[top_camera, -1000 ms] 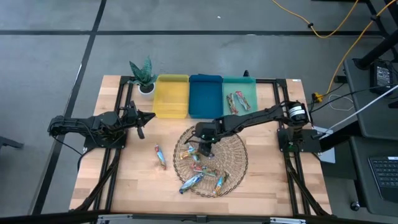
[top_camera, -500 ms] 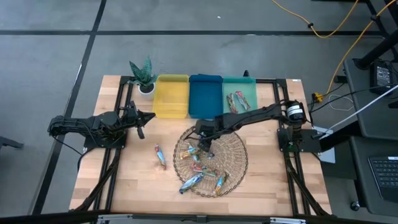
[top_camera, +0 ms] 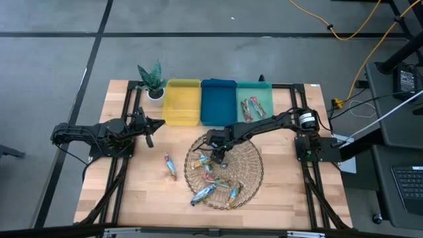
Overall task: Pick and place Granola Bars by type
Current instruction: Put the blue granola bar into the blue bin
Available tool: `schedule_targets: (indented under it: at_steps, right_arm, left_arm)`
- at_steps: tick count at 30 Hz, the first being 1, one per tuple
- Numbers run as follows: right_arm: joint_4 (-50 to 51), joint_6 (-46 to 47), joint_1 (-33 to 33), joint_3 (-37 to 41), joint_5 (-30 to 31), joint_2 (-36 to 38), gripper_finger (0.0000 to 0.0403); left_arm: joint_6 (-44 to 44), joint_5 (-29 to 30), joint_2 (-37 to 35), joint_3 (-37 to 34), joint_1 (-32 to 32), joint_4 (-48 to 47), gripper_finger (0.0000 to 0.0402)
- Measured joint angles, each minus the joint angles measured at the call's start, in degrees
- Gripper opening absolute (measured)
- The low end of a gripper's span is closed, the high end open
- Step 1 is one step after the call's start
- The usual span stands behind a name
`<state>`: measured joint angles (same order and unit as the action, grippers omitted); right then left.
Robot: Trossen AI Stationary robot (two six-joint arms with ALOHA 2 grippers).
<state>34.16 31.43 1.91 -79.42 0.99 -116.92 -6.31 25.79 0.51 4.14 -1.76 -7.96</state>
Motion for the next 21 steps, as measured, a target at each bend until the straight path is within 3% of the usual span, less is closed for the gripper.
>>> schedule_targets:
  at_steps: [5, 16, 21]
  right_arm:
    - [0.2, -0.1, -0.1, 0.0, -0.6, -0.1, 0.0258]
    - [0.5, -0.2, -0.3, 0.0, -1.5, 0.1, 0.0090]
    - [1.2, -0.5, -0.3, 0.0, -3.9, 1.1, 0.0057]
  left_arm:
    - [0.0, 0.0, 0.0, 0.0, 0.0, 0.0, 0.0016]
    - [0.0, 0.1, 0.0, 0.0, 0.0, 0.0, 0.0016]
    - [0.0, 0.0, 0.0, 0.0, 0.0, 0.0, 0.0016]
